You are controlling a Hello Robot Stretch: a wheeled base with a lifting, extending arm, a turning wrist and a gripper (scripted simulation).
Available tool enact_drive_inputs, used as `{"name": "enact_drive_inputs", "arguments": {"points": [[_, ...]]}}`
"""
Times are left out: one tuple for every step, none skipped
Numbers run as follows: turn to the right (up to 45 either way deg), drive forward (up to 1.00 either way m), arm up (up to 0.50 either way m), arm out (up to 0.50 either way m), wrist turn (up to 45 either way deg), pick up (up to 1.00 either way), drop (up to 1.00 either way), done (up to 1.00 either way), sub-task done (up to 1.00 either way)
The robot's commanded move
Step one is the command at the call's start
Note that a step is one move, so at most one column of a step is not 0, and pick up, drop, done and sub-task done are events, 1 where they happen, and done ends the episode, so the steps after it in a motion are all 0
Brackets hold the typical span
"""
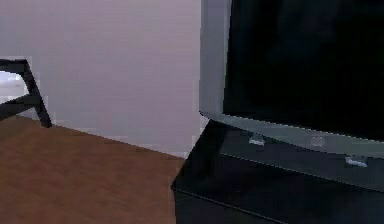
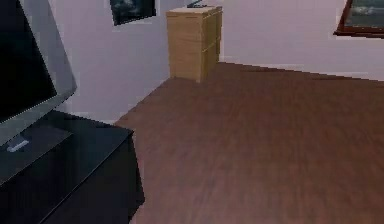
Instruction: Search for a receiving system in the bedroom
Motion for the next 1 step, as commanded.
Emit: {"name": "enact_drive_inputs", "arguments": {"points": [[33.0,0.00,0.00,0.00,0.0,0.00,0.00,0.00,0.00]]}}
